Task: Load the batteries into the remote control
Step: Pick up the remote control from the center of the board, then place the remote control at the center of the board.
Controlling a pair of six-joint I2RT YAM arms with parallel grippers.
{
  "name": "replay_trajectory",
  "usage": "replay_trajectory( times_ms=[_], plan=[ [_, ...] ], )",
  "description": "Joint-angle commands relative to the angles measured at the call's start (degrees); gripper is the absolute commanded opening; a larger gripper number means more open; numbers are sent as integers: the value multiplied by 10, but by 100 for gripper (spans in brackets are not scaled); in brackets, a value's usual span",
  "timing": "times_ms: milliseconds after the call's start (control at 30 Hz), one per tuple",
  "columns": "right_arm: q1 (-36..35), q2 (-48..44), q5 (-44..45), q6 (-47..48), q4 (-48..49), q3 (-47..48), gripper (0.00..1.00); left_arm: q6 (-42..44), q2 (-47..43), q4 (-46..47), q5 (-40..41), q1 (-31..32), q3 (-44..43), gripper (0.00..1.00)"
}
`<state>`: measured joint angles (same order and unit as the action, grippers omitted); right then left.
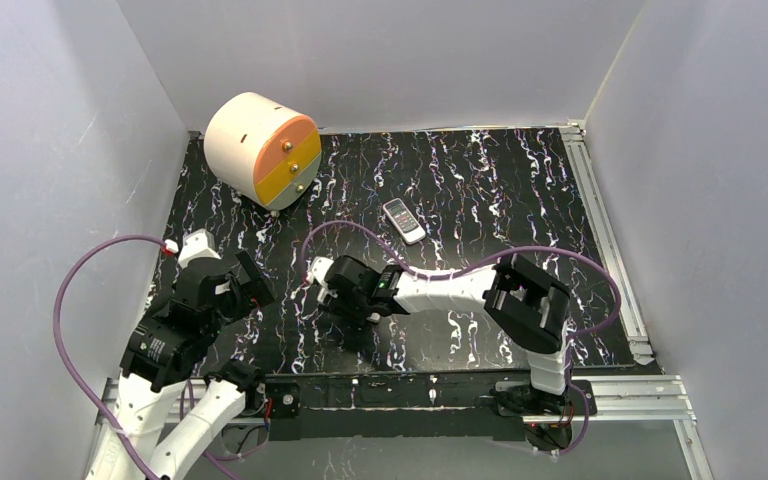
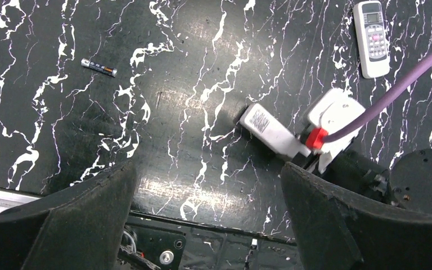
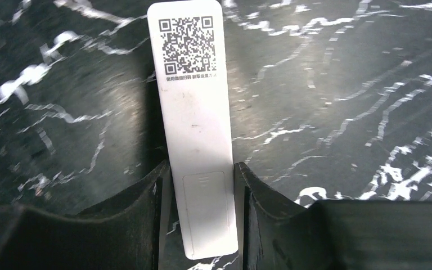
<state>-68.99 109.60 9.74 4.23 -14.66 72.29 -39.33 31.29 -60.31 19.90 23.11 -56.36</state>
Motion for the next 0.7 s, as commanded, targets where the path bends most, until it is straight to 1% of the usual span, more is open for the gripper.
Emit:
replay_trajectory(
  times_ms=[0,67,133,200,333,433,467,500,567,600,667],
  plan=[
    [30,-18,132,-92,68,-2,31,29,8,-12,-24,-1,-28,98],
    [53,-16,167,-153,72,-1,30,36,14,-12,-44,0,-31,99],
    [72,-5,190,-192,64,6,31,39,19,-9,-54,0,-29,98],
    [84,13,182,-201,54,20,31,38,25,-8,-58,0,-29,99],
    [85,53,180,-207,37,50,33,40,31,0,-74,-1,-35,99],
    [92,80,185,-236,3,77,37,40,31,7,-89,-1,-38,98],
    [93,83,186,-241,-3,81,40,40,31,7,-92,-1,-40,98],
    [94,83,189,-246,-7,84,45,41,31,6,-93,-1,-42,99],
    [93,74,192,-255,-12,84,62,40,29,6,-93,0,-45,98],
    [93,65,189,-256,-9,80,68,40,27,6,-93,0,-46,98],
    [93,37,182,-257,-2,69,76,41,24,6,-94,0,-50,99]
  ],
)
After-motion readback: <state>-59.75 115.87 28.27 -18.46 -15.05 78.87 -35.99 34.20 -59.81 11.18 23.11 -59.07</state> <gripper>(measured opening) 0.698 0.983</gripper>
